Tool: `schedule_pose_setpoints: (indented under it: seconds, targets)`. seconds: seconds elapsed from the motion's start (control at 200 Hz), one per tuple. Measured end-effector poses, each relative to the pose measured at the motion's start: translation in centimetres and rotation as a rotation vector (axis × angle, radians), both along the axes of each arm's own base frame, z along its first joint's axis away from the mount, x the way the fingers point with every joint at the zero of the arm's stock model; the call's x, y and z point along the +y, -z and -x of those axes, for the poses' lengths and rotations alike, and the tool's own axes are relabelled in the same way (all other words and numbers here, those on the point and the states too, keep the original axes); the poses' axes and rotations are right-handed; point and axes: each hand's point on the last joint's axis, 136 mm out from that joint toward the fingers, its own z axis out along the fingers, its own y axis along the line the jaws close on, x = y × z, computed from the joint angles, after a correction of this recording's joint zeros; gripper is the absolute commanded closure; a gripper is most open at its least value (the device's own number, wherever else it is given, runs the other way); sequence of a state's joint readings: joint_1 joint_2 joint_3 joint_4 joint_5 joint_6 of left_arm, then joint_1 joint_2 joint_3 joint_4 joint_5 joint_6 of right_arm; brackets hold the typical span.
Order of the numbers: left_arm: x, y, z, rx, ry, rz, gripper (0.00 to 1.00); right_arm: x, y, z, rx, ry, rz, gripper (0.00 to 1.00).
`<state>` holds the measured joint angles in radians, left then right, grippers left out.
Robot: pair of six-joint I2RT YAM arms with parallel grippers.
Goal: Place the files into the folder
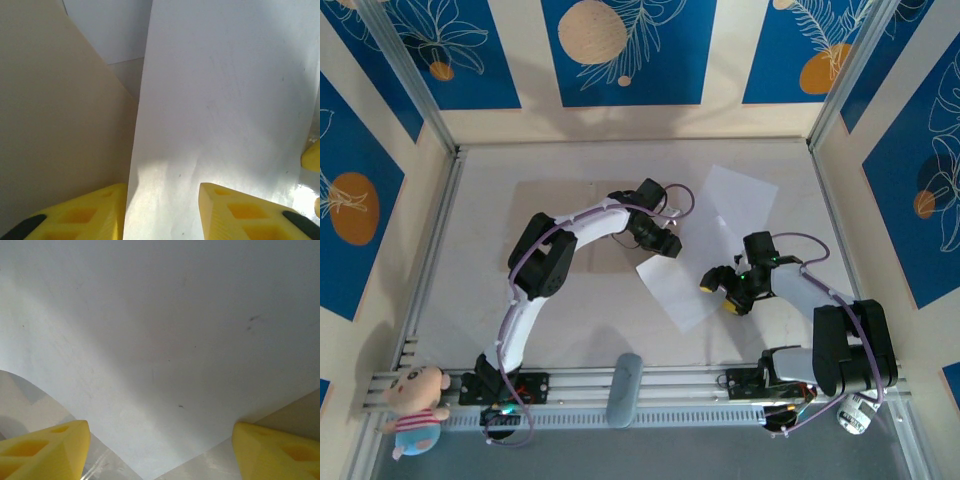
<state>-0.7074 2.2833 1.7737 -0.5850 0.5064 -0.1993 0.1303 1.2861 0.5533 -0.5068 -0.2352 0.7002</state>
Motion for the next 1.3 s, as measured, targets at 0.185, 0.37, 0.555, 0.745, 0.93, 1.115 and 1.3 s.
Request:
schedule_pose_setpoints:
  seconds: [0.185,0.37,0.555,0.745,0.93,1.115,1.3]
  targets:
    - [0.2,0.1,0.1,0.005,-0.002,-0.012,0.75,0.0,0.0,0.0,-0.002,-0.003,0.001,0.23]
    - [0.5,0.3,0.2,0.012,-0.007,-0.026,0.9,0.0,-0.3,-0.1,-0.019,-0.014,0.001,0.21]
    - [0.4,0.0,0.2,0.01,-0.012,-0.022,0.99,0.2,-1.7,-0.6,-0.088,-0.026,-0.019,0.18]
    - [0.5,-3.7,-0.1,-0.046,-0.033,0.01,1.0,1.2,-5.0,-1.2,-0.215,-0.053,-0.095,0.14]
    - [1.2,-11.1,-0.2,-0.163,-0.069,0.082,1.0,2.4,-9.5,-2.2,-0.373,-0.057,-0.235,0.11]
    - [2.7,-18.0,0.6,-0.263,-0.107,0.143,1.0,3.0,-14.1,-3.0,-0.536,-0.037,-0.37,0.07]
    - [4.4,-21.8,1.7,-0.291,-0.139,0.136,1.0,3.4,-16.5,-3.4,-0.61,-0.006,-0.465,0.06]
